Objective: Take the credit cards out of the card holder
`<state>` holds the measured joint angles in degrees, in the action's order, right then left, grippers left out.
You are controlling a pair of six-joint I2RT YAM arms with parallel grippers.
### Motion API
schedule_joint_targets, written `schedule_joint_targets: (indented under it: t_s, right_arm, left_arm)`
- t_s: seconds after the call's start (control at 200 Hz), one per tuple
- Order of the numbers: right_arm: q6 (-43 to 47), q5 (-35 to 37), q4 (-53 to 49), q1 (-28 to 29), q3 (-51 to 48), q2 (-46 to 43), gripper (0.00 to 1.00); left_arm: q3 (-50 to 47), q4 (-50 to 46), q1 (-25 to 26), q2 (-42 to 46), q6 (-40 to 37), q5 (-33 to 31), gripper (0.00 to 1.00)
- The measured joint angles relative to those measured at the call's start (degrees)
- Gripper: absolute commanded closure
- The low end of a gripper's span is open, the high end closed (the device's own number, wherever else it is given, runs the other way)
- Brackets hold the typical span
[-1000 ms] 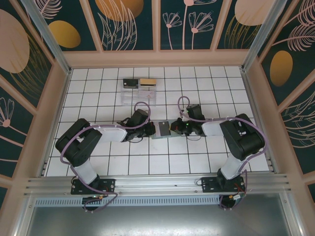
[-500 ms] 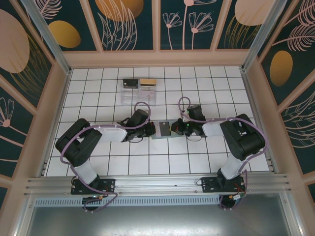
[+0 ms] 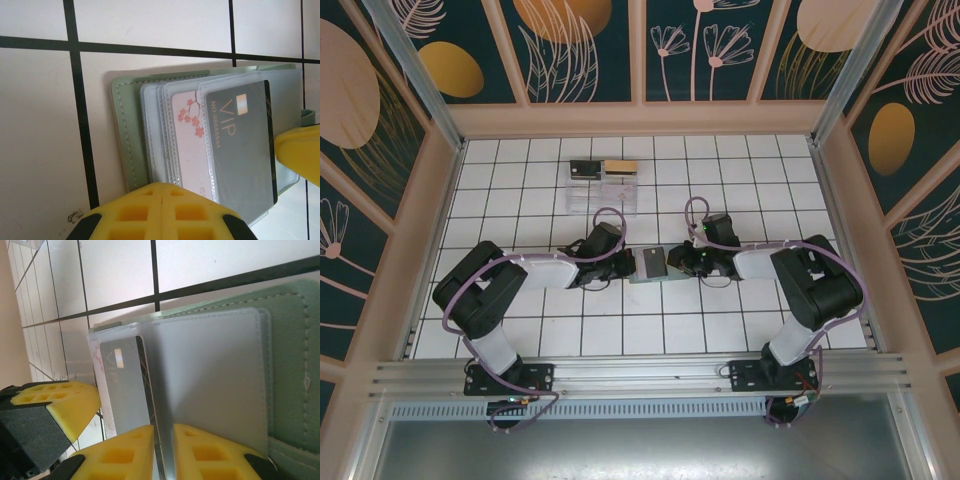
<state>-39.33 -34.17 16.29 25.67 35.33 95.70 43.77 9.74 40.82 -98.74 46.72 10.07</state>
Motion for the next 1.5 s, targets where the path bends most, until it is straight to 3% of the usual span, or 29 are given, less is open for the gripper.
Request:
schedule_joint_targets:
  t_s: [0.596,1.501]
  right_arm:
    - [5.46,-0.9,-4.35,0.31,3.17,0.02,0.81]
    - [7.96,-3.08,-6.08,0.24,5.27,3.74,0.85]
  left_arm:
    - [5.53,-5.51,3.72,3.23,0.0,-1.57,0.99]
    - [5.53,-5.7,3.78,-1.62,0.0,-2.56,0.98]
